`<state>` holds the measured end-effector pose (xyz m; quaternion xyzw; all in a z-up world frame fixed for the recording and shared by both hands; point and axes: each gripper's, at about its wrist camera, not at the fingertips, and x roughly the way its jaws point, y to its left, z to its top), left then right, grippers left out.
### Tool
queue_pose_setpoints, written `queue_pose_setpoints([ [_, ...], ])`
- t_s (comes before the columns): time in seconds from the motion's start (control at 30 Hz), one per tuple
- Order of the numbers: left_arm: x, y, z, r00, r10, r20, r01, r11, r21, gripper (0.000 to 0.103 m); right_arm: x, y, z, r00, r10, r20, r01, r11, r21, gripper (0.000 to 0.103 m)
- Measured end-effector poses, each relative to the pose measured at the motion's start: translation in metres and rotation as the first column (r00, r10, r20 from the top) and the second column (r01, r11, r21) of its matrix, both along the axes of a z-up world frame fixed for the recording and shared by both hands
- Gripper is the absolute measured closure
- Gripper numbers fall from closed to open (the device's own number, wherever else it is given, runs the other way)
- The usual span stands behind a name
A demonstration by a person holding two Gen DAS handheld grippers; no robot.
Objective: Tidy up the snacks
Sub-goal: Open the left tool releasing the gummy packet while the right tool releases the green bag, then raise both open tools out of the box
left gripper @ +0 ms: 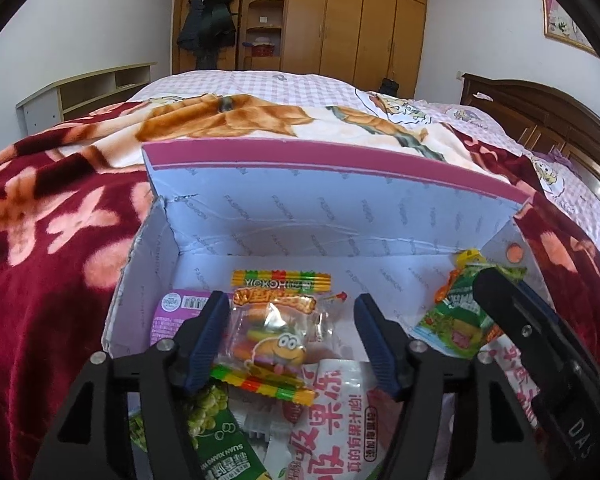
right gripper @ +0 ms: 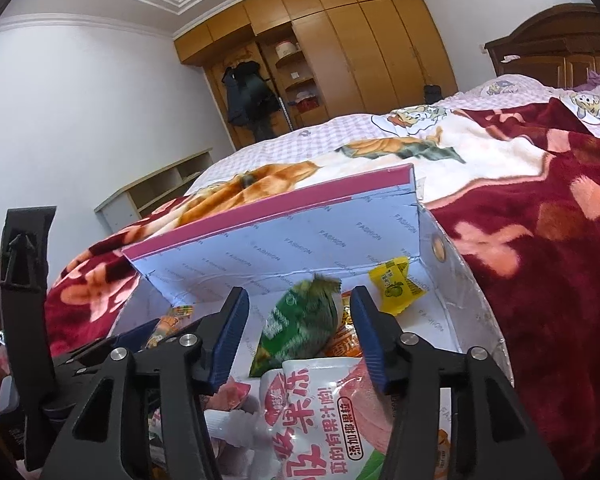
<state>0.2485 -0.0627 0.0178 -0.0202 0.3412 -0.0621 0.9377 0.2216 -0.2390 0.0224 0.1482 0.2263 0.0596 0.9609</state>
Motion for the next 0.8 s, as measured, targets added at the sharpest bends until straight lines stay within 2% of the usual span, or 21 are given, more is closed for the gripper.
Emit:
queue_pose_setpoints([
  [0.17, -0.001, 0.002, 0.000, 1.000, 0.001, -0.001, -0.001, 1.000, -0.017, 0.032, -0.009, 0.001, 0.002, 1.000, -0.014, 0.026, 0.013, 1.000, 0.020, 0.041],
  [0.23, -0.001, 0.002, 0.001, 1.000, 0.002, -0.003, -0.002, 1.000, -0.011, 0.032, -0.012, 0.002, 0.003, 0.999, -0.009, 0.036, 0.009, 1.000, 0.024, 0.033],
  [0.3, -0.002, 0.001, 0.000, 1.000, 0.003, -0.006, -0.003, 1.000, -0.003, 0.032, -0.016, 0.003, 0.005, 0.999, -0.010, 0.039, 0.009, 1.000, 0.024, 0.030],
  [0.47, -0.008, -0.002, 0.002, 1.000, -0.004, -0.018, 0.004, 1.000, 0.003, 0.031, -0.026, 0.004, 0.008, 0.999, 0.003, 0.051, -0.005, 0.999, 0.038, 0.030],
  [0.8, -0.030, 0.005, 0.019, 1.000, 0.017, 0.013, -0.016, 1.000, -0.016, 0.031, -0.046, 0.003, 0.020, 0.996, 0.002, 0.089, -0.004, 1.000, 0.026, 0.029],
])
